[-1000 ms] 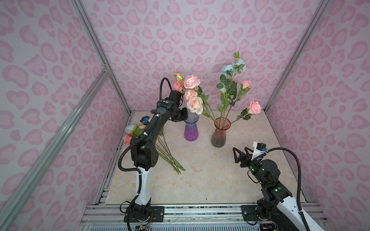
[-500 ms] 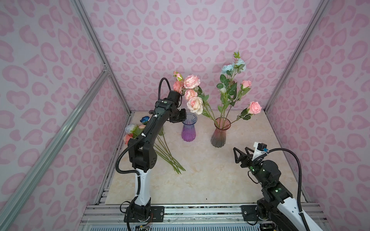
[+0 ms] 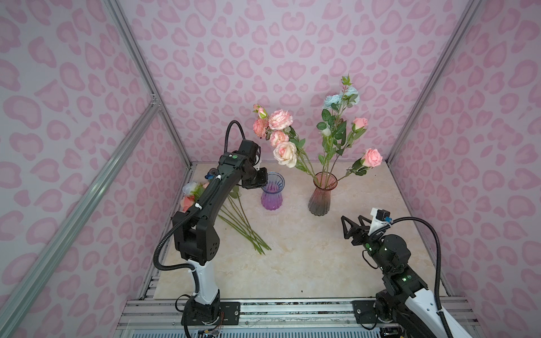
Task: Arrange flowers in a vase
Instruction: Pick up the vase from the top-center of the table.
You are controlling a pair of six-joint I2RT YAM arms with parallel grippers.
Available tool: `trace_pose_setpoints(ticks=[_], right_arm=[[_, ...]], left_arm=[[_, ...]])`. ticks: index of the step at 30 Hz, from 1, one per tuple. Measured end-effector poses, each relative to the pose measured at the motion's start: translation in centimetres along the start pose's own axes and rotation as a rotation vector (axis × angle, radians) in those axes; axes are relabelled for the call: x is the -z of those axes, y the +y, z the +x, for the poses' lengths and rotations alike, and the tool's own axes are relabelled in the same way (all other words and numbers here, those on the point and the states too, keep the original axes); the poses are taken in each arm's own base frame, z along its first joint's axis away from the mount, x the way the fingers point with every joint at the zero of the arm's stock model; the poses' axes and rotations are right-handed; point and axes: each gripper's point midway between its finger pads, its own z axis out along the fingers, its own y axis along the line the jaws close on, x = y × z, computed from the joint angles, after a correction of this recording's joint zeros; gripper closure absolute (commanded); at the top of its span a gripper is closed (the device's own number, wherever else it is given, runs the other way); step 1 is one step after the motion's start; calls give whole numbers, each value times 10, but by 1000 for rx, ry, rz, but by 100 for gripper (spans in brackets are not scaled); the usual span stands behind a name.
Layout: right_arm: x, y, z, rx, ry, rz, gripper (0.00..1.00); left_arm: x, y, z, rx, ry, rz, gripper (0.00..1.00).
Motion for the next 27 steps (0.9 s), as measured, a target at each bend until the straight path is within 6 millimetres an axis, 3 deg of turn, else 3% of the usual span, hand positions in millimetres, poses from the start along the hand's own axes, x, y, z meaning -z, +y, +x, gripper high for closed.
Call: trace_pose_setpoints(ticks=[27], right_arm=[[-4, -3, 5, 1, 18, 15, 12]], left_arm=[[9, 2, 17, 10, 32, 10, 96]])
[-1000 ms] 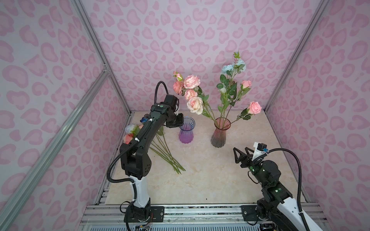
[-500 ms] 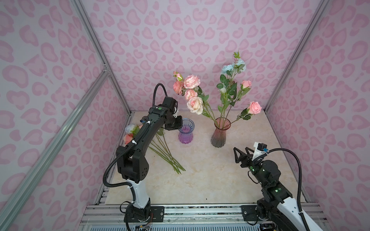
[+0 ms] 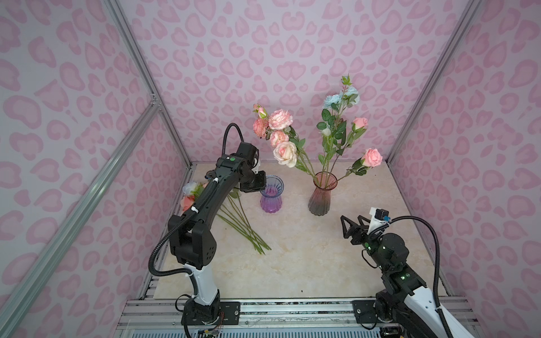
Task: Arrange flowers in a vase
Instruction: Pick up the vase from the top-center of the table.
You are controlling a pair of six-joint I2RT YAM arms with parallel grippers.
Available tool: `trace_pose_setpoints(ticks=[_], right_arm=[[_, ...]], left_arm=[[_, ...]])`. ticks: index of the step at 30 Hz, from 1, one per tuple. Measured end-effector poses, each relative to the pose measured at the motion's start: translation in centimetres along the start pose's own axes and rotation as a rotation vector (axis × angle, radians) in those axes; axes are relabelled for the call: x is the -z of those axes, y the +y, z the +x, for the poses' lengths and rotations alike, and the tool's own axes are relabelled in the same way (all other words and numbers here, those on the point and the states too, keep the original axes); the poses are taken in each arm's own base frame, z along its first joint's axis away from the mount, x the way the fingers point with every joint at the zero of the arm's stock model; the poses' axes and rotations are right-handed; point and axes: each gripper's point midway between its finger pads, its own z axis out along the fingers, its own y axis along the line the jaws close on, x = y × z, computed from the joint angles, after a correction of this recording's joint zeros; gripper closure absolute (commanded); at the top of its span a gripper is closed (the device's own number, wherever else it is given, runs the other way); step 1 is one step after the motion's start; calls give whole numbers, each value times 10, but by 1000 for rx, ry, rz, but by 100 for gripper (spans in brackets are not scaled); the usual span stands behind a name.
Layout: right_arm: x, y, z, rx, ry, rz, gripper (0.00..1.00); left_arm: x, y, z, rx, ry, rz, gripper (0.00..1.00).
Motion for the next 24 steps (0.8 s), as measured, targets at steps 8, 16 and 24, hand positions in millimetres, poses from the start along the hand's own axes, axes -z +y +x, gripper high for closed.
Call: trace_pose_setpoints(ticks=[8, 16, 24], right_arm=[[-5, 28, 18, 36, 53, -121, 13], [-4, 93, 54, 221, 146, -316, 5], [-35, 138, 82, 373, 233, -379, 2]], left_arm=[[5, 1, 12, 6, 27, 4, 96], [10, 0, 31, 8, 56, 21, 96], [7, -19, 51, -28, 80, 70, 96]])
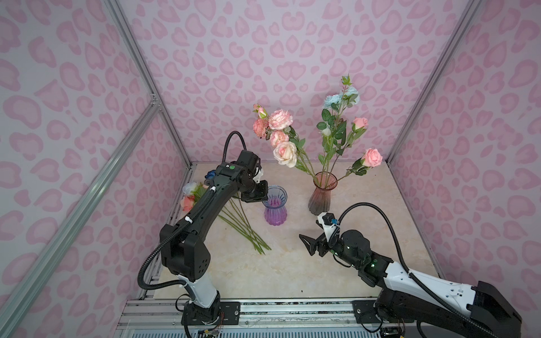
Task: Arrange flowers in a vase
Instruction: Place the vase at the center of the table.
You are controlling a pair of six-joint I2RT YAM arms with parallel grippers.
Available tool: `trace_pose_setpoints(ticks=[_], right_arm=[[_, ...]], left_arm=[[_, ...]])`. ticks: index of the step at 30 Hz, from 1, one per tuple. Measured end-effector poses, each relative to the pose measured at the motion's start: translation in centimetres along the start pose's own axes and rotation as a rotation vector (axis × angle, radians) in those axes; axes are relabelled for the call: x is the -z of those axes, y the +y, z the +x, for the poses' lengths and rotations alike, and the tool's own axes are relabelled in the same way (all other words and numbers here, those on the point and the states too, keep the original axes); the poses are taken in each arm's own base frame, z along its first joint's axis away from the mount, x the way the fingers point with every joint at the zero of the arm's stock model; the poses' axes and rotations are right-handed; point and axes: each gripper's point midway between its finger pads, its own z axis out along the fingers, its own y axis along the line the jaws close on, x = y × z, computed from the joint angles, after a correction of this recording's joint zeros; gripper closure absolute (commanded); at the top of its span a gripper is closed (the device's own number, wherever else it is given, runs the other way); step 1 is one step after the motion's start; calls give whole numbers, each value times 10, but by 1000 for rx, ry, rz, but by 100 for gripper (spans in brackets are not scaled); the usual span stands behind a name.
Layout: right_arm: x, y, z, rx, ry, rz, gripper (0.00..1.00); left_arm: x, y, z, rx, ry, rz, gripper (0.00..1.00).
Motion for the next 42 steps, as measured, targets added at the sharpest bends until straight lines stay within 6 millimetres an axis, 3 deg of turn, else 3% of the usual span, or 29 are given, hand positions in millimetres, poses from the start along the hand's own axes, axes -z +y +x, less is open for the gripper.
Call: trace_pose_setpoints(ticks=[5, 14, 26, 31, 42], right_arm=[[-27, 12, -15, 55, -2, -29, 2], [-46, 27, -13, 90, 10, -72, 3], [-22, 39, -19, 104, -32, -100, 4], [-11, 35, -12, 106, -24, -87, 4], [1, 31, -14, 104, -43, -71, 4]], left_arm=[[2, -4, 14, -6, 15, 17, 96], [7, -7, 39, -4, 34, 25, 96], [15, -9, 74, 19, 64, 7, 96], [19, -6, 77, 45, 76, -31, 97], [2, -29, 74, 36, 136, -2, 97]])
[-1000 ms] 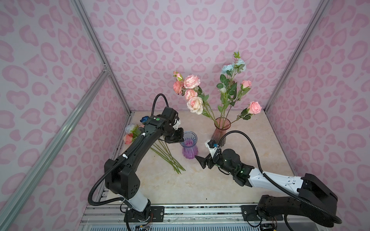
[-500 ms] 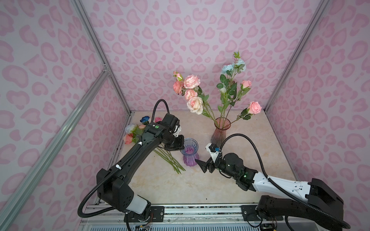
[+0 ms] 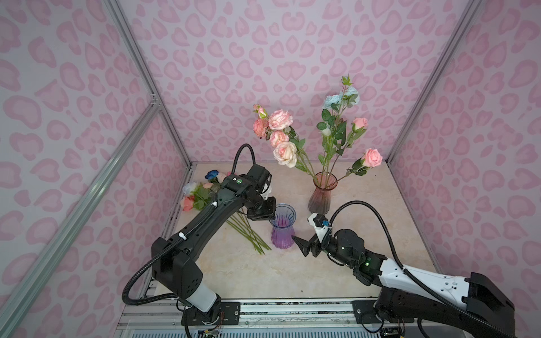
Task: Arrange flowers in a vase
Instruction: Place the vase at the center of the table.
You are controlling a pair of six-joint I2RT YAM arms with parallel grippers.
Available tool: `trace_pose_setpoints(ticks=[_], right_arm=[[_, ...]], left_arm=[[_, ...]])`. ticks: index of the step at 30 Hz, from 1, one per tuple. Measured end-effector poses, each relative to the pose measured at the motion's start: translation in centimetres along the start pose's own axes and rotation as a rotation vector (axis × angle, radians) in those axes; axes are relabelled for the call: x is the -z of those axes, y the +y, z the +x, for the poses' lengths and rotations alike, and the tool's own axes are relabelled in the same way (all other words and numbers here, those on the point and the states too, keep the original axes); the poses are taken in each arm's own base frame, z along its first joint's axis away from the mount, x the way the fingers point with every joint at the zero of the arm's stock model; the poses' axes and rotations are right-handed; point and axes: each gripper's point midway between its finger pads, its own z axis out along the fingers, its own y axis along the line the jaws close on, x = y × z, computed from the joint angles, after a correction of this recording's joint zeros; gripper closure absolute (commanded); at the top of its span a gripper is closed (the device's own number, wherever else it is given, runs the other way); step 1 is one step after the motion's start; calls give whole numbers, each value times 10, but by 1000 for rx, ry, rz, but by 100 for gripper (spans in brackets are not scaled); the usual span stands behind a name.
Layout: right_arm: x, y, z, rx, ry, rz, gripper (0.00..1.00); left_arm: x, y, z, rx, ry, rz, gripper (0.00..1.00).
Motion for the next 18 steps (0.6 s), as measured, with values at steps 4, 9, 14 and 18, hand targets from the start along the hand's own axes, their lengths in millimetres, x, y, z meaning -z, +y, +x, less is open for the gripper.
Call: trace_pose_setpoints(ticks=[4, 9, 14, 18], right_arm=[[0, -2, 3, 1, 11, 10, 4], [0, -3, 3, 1, 12, 17, 4], [-1, -4, 5, 3, 21, 25, 4], [0, -5, 7, 9, 28, 29, 4]], left_arm=[[-3, -3, -5, -2, 3, 9, 84], [-8, -1, -5, -8, 20, -14, 72], [-5, 1, -6, -13, 12, -30, 56], [22, -3, -13, -43, -74, -40, 40]])
